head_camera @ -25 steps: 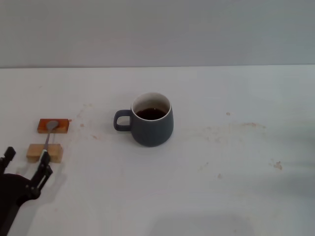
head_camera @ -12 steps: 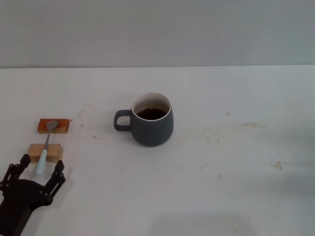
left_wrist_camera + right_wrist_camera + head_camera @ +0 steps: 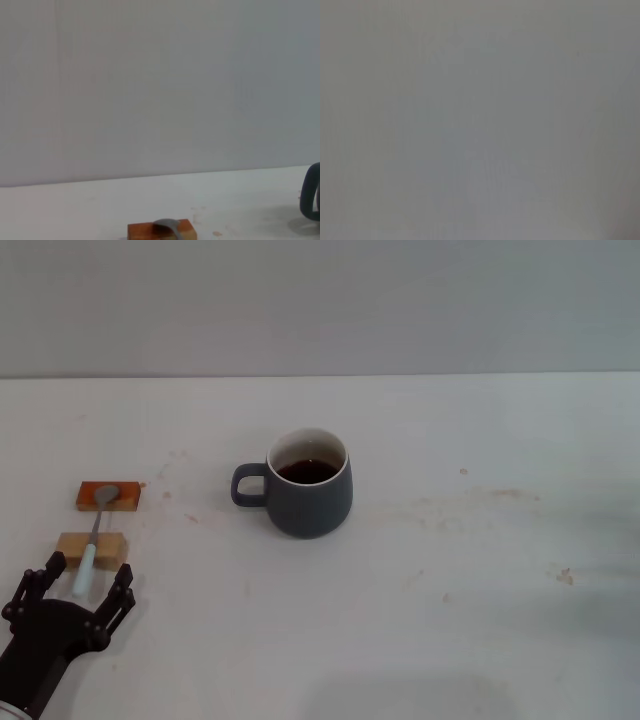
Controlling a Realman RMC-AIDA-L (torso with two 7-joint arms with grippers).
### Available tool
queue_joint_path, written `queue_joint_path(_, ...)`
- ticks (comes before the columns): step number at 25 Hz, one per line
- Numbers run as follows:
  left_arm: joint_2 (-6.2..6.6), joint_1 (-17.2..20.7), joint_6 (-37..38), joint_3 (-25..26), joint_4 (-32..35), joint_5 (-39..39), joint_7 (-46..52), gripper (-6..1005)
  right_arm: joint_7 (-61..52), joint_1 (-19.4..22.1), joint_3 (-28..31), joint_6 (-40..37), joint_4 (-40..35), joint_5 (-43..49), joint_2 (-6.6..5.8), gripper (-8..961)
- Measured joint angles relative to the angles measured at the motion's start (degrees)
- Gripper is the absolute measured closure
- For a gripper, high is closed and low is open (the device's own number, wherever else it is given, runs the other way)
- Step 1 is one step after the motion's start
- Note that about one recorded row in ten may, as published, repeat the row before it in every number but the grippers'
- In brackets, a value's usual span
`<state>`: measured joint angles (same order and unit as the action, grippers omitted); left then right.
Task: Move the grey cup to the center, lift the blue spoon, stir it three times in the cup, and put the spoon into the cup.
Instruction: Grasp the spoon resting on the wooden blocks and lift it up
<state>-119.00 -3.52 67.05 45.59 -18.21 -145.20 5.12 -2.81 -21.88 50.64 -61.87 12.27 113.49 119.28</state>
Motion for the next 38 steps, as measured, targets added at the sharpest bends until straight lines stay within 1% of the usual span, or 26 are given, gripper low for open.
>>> queue_joint_path(38, 0.17, -0.6, -2.1, -0.2, -0.3, 1.4, 0.0, 308, 0.0, -0.2, 0.0, 0.0, 0.5, 0.1, -0.09, 955)
